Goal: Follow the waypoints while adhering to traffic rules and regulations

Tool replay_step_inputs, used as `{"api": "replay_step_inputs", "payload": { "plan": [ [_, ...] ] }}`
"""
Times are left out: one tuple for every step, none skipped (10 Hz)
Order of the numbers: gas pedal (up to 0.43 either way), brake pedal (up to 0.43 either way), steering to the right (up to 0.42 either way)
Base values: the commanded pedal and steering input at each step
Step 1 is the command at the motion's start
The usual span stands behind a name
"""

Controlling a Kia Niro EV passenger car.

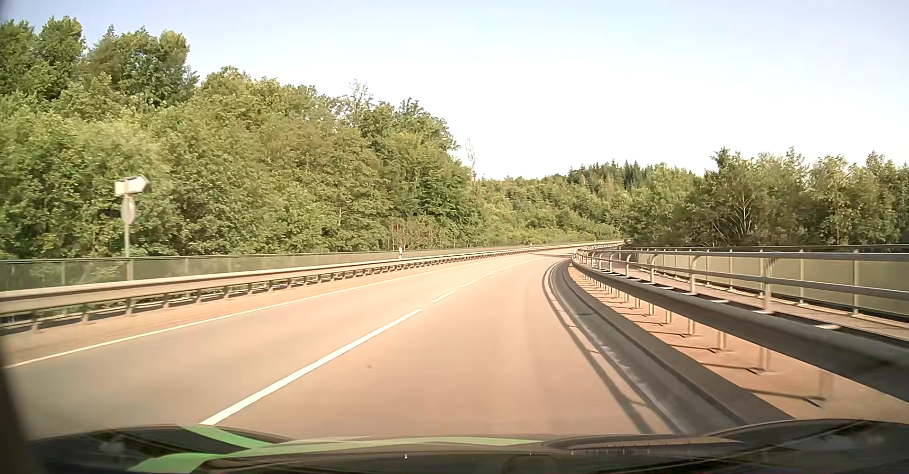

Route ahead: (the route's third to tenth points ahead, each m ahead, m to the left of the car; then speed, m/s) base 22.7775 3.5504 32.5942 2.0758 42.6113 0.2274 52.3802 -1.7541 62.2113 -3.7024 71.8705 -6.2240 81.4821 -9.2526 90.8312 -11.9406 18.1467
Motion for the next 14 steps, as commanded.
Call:
{"api": "replay_step_inputs", "payload": {
  "plan": [
    [0.138,0.000,0.015],
    [0.138,0.000,0.014],
    [0.138,0.000,0.016],
    [0.138,0.000,0.018],
    [0.138,0.000,0.019],
    [0.138,0.000,0.019],
    [0.138,0.000,0.019],
    [0.150,0.000,0.019],
    [0.150,0.000,0.019],
    [0.150,0.000,0.019],
    [0.150,0.000,0.019],
    [0.150,0.000,0.019],
    [0.150,0.000,0.020],
    [0.150,0.000,0.021]
  ]
}}
